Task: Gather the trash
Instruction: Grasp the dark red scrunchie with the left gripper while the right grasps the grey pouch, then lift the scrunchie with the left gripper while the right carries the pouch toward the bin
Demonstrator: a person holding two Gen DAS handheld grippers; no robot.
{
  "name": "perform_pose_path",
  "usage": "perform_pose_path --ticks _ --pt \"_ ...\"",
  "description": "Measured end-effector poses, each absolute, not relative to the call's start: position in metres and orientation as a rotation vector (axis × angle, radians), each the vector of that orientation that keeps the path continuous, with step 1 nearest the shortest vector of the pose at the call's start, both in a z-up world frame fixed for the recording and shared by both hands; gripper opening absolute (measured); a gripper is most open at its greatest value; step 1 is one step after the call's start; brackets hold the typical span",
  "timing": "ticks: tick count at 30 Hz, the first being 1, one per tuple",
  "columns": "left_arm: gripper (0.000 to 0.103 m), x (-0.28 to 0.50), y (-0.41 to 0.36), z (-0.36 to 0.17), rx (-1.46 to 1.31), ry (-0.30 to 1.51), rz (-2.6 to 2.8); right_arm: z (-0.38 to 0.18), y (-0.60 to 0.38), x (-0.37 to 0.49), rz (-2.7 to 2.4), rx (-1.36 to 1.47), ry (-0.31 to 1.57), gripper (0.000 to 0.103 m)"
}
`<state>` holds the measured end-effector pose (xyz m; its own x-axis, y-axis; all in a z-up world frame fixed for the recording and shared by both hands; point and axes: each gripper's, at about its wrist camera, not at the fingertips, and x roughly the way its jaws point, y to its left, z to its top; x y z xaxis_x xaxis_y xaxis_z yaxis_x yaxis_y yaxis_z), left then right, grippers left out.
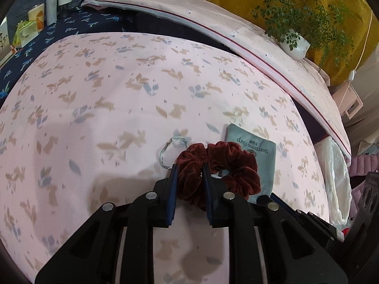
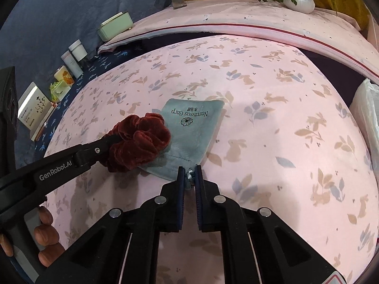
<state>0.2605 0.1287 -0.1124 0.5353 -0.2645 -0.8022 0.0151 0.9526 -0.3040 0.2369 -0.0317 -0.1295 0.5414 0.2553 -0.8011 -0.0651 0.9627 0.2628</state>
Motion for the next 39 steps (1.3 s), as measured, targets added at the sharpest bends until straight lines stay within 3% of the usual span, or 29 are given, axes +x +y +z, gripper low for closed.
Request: perform_pose_path --ticks 39 --pt "0.019 0.155 0.032 -0.028 -0.163 0.898 -0.263 -0.033 -0.169 0.119 0.085 0.341 0.737 0.007"
